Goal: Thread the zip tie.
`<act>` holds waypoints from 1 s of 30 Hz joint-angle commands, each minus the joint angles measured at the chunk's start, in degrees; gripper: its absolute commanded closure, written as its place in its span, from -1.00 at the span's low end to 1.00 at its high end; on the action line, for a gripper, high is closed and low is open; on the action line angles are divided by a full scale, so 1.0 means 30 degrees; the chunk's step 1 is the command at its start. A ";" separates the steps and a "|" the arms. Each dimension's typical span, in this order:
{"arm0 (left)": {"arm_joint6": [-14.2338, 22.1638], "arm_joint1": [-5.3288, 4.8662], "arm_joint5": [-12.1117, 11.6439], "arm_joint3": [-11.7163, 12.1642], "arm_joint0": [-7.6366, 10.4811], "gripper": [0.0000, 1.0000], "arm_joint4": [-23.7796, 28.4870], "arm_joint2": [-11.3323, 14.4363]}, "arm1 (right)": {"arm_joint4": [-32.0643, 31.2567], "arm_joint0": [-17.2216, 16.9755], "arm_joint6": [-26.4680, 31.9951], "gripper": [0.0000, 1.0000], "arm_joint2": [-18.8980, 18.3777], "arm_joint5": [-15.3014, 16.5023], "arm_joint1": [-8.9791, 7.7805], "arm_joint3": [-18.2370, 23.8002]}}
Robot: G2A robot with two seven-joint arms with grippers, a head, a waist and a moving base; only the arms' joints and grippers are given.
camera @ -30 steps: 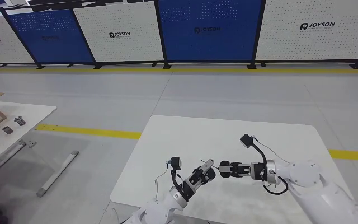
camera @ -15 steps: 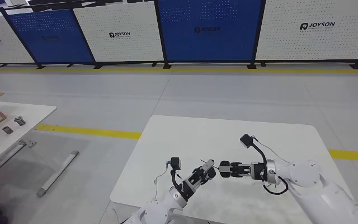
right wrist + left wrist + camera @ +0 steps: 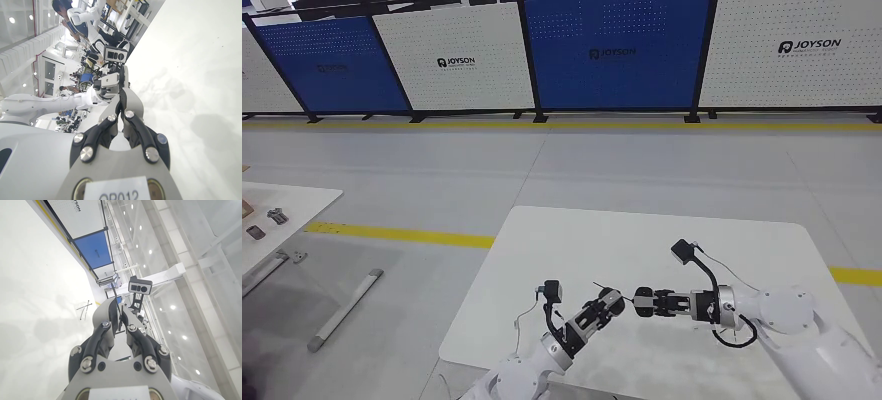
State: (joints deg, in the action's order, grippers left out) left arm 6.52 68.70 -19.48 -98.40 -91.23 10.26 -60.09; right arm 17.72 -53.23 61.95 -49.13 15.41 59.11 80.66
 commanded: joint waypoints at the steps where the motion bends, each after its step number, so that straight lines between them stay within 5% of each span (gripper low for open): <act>1: -0.0020 0.0028 0.0000 -0.0001 0.0021 0.82 -0.0089 0.0052 | 0.0000 0.0000 0.0000 1.00 0.0000 0.0000 0.0000 0.0000; 8: -0.0034 0.0097 0.0000 0.0035 0.0066 1.00 -0.0254 0.0106 | 0.0000 0.0000 0.0000 1.00 0.0000 0.0000 0.0000 0.0000; 20: -0.0432 0.0176 0.0000 0.0014 -0.0119 1.00 -0.0911 0.0151 | 0.0000 0.0000 0.0000 0.96 0.0000 0.0000 0.0000 0.0000; 22: -0.0590 0.0194 0.0000 0.0002 -0.0178 1.00 -0.0956 0.0159 | -0.0164 -0.0263 -0.0503 -0.62 -0.0045 -0.0077 0.0008 0.0268; 23: -0.0799 0.0208 0.0000 0.0028 -0.0245 1.00 -0.0883 0.0149 | -0.0204 -0.0329 -0.0569 -1.00 -0.0112 -0.0071 -0.0002 0.0337; 30: -0.2832 0.0369 0.0683 -0.0383 -0.0507 1.00 -0.0689 0.0242 | -0.0029 -0.1210 -0.0921 -1.00 -0.1231 0.0554 -0.0247 0.0584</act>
State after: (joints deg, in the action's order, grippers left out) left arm -0.34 69.70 -18.27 -99.12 -92.70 8.03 -59.37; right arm 17.50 -56.35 59.26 -52.12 16.76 58.54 82.36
